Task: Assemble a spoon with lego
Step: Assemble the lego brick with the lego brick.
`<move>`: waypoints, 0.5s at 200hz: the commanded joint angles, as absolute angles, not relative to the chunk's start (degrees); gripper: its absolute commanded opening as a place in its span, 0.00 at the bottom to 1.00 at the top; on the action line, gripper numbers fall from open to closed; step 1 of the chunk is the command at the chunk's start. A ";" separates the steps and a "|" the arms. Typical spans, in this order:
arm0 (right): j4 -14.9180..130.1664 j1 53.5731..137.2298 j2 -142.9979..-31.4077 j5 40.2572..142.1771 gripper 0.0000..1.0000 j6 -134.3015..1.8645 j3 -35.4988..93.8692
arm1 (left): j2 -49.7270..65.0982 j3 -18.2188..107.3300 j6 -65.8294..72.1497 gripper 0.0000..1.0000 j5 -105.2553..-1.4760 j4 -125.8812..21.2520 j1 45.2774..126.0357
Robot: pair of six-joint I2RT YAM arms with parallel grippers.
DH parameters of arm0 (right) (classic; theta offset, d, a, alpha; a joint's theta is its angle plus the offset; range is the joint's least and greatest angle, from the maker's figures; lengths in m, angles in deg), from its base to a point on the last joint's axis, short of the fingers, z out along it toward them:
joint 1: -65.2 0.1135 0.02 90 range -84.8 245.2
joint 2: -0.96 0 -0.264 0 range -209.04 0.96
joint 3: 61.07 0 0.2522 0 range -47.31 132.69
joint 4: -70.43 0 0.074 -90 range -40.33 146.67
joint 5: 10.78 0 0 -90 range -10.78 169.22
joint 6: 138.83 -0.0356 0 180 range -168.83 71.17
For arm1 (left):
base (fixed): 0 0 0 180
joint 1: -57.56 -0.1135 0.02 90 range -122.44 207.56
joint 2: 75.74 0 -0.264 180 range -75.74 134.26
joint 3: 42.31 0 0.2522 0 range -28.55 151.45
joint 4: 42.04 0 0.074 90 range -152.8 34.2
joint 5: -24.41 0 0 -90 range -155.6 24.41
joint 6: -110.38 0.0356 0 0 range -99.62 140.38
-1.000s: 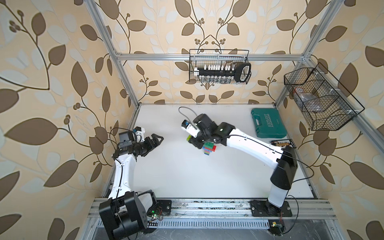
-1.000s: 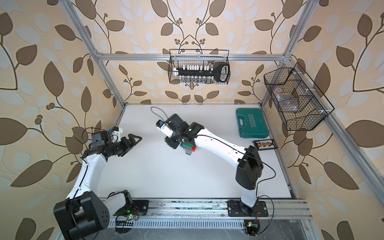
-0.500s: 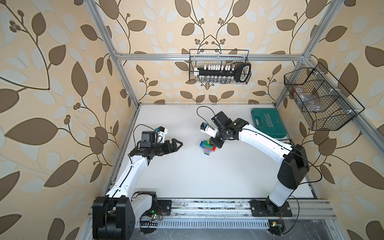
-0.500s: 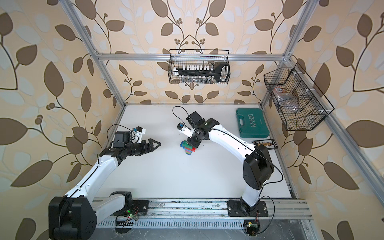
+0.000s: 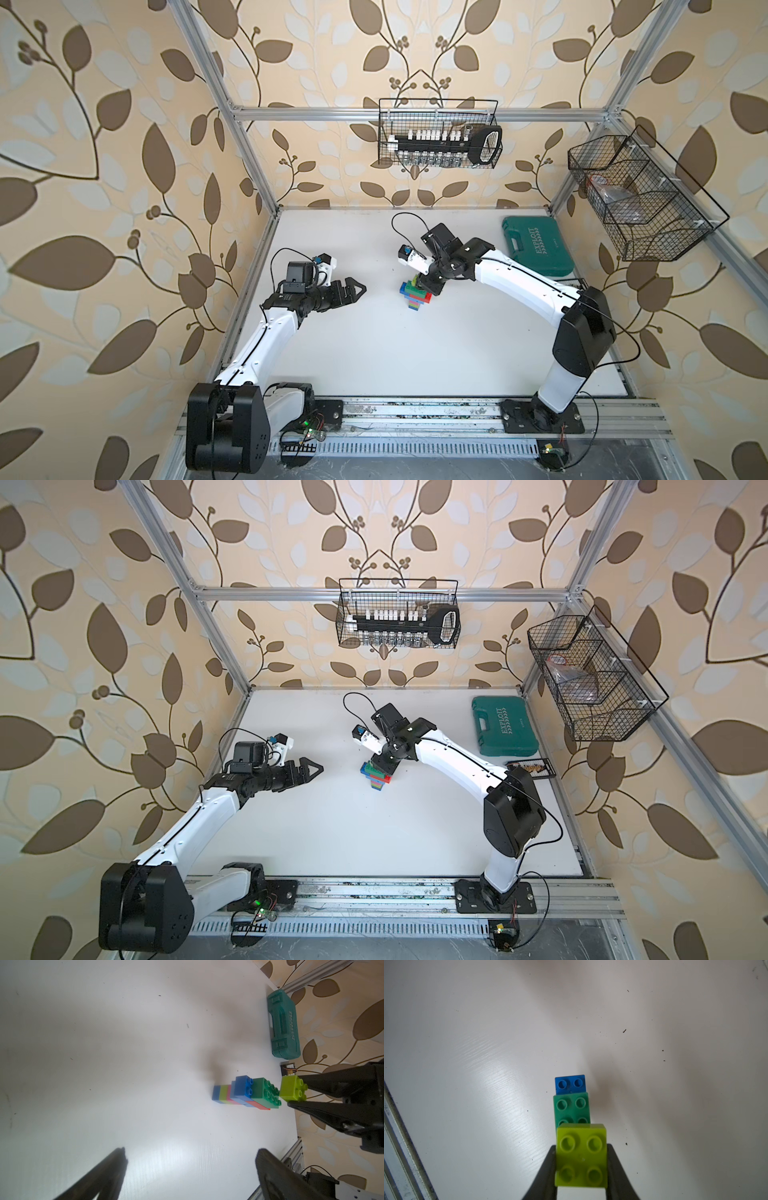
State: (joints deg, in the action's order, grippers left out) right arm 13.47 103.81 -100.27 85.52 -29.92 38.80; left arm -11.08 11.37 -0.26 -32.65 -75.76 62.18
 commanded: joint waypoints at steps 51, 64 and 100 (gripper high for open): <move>18.27 104.31 -98.66 86.42 0.00 -31.74 33.83 | -10.80 12.14 0.76 0.99 -33.43 -75.39 62.92; 18.27 104.31 -98.88 86.54 0.00 -31.87 33.75 | -10.70 12.14 0.72 0.99 -33.43 -75.42 62.92; 19.74 104.31 -97.77 85.73 0.00 -32.13 32.77 | -10.70 12.16 0.85 0.99 -33.60 -75.62 63.01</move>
State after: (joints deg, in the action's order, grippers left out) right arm 19.16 104.07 -99.44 85.87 -31.25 34.82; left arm -10.84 11.37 -0.26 -32.95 -75.78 62.53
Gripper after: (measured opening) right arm 0.282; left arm 0.988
